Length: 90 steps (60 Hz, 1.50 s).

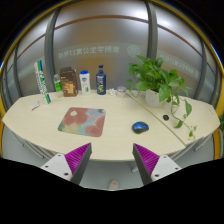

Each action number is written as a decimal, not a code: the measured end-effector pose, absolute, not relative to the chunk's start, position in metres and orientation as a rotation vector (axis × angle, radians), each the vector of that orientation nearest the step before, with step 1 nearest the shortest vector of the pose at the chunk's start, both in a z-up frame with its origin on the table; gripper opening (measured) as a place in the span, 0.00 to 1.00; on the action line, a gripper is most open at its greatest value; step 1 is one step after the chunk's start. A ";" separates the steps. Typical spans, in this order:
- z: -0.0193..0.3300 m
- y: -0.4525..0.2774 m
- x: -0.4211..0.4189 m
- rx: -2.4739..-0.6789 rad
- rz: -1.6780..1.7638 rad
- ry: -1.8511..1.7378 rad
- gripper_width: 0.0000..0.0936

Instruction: Arrange mouse

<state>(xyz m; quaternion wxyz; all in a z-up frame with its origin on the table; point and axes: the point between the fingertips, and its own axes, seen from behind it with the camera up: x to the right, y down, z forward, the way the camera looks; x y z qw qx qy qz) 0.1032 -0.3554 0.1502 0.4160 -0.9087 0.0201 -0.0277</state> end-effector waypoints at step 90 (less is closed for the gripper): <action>0.115 -0.116 0.230 -2.116 -0.283 0.294 0.39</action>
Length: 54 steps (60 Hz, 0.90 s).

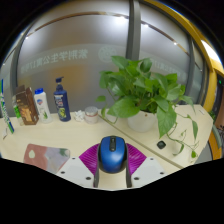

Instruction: Arrange mouse

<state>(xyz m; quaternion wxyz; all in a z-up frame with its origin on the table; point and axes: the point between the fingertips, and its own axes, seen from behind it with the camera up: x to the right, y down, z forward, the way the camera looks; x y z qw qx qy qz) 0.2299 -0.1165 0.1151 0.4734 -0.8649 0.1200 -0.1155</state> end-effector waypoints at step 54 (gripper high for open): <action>0.046 -0.116 -0.047 -2.300 -0.052 0.075 0.92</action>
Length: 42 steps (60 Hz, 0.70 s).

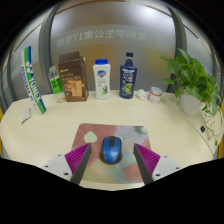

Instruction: Arrange mouse

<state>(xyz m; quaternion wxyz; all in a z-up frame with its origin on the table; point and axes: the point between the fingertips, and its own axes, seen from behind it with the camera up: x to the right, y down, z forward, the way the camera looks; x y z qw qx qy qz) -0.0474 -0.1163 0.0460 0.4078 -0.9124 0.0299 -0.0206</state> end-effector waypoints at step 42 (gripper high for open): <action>0.158 -0.253 -0.073 -2.267 -0.227 0.076 0.91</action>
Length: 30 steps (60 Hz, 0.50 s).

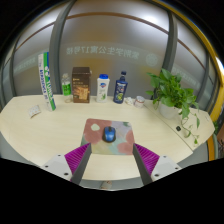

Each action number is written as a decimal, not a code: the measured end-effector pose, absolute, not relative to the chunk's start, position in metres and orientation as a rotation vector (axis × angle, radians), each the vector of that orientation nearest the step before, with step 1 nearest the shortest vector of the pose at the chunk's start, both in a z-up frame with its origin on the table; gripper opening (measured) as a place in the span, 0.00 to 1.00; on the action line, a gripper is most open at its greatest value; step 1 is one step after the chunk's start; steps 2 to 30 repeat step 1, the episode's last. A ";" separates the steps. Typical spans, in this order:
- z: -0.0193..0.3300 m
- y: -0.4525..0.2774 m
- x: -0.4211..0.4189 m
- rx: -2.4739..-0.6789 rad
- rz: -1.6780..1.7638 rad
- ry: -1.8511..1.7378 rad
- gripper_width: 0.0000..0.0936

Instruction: Arrange mouse

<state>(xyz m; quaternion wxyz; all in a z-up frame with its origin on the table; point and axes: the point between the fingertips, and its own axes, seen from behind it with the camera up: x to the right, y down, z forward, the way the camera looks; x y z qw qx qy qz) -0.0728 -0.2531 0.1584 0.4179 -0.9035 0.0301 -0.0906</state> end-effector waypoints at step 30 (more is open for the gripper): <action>0.158 -0.254 -0.073 -2.271 -0.225 0.074 0.91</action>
